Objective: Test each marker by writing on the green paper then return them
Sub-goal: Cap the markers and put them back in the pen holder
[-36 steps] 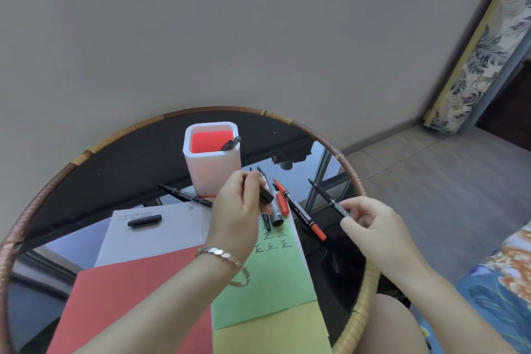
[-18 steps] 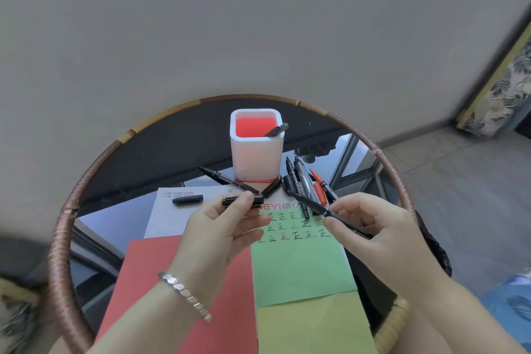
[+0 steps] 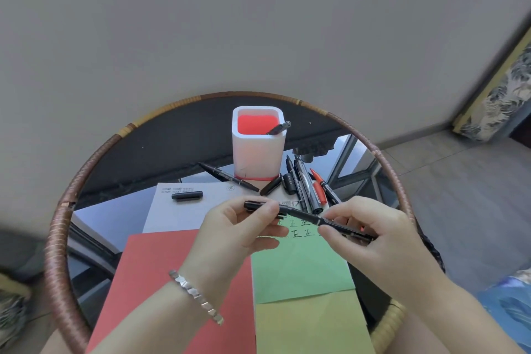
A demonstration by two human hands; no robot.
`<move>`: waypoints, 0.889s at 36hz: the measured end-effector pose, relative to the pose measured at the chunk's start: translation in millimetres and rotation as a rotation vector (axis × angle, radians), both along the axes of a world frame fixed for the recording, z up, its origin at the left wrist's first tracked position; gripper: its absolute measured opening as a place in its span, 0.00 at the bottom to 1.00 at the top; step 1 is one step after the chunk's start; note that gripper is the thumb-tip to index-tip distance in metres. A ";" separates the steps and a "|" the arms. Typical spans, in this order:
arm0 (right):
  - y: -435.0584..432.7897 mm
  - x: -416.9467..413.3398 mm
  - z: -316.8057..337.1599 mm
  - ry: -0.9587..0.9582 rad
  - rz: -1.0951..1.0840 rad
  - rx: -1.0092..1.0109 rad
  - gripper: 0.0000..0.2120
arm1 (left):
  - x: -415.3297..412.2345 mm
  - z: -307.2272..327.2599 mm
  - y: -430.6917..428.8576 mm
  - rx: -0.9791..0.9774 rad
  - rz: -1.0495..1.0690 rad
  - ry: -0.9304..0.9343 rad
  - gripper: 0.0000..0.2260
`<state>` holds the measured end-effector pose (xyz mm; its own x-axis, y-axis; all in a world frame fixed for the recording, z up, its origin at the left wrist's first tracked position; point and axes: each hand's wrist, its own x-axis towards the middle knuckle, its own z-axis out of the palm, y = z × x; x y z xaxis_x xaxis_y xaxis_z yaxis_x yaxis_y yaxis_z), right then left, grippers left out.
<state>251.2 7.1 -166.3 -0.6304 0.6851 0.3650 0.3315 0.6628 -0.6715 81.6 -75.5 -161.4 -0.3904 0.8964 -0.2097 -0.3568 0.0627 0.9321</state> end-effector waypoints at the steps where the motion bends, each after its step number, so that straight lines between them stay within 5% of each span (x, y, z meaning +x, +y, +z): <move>1: 0.2 -0.1 0.6 -0.015 0.007 0.018 0.07 | 0.6 0.0 -0.2 -0.004 -0.014 0.032 0.02; 7: 0.0 -0.5 7.9 -0.130 0.089 0.231 0.14 | 2.6 -2.7 -6.5 0.010 -0.135 0.360 0.07; 12: -2.2 -1.5 11.3 -0.046 0.113 0.268 0.13 | 3.5 -1.9 -10.6 0.158 -0.102 0.499 0.12; 18: -6.7 -4.6 16.8 0.054 0.114 0.089 0.10 | -4.5 -3.8 -10.5 0.472 -0.118 1.003 0.05; 22: -4.6 -6.6 20.6 0.067 0.102 -0.409 0.05 | -13.1 -4.4 -6.3 0.588 -0.112 1.479 0.05; 25: -7.6 -11.8 18.7 -0.088 0.068 -0.311 0.05 | -11.2 -9.0 -1.2 0.521 -0.203 1.728 0.05; 29: -12.9 -19.8 12.9 -0.191 0.020 -0.020 0.09 | -4.1 -23.9 1.9 0.423 -0.290 1.662 0.07; 32: -6.2 -19.3 17.9 -0.131 -0.061 0.018 0.12 | -0.6 -22.1 3.2 0.284 -0.265 1.591 0.11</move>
